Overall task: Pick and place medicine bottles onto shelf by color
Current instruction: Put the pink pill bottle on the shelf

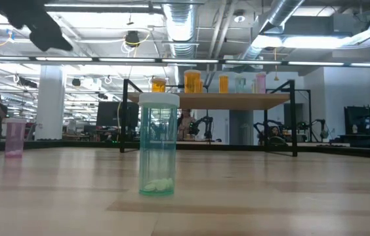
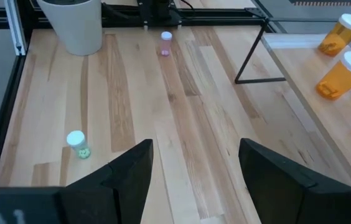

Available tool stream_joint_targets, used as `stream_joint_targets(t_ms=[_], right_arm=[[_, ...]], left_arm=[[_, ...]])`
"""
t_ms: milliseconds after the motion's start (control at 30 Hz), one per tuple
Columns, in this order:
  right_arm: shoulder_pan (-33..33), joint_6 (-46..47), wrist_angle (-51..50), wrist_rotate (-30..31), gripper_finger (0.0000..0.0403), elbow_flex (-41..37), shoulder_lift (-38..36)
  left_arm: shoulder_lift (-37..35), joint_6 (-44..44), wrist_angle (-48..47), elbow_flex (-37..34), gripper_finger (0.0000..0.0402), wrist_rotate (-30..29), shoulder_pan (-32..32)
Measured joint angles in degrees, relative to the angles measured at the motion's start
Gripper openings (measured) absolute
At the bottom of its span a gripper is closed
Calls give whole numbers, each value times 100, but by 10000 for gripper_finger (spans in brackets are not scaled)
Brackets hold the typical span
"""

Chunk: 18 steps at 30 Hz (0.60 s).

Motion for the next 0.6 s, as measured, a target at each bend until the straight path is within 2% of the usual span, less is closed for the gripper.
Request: stream_joint_targets(t_ms=[167,367,600], right_arm=[[-17,2,5,4,260,4,-2],[-69,0,5,7,260,4,-1],[-30,0,7,4,260,4,0]], left_arm=[[124,-407,34,-22,304,-736,-178],[668,-1686,75,-49,304,-1299,-406],[1687,-3019,-804,-194,304,-1815,-1173]])
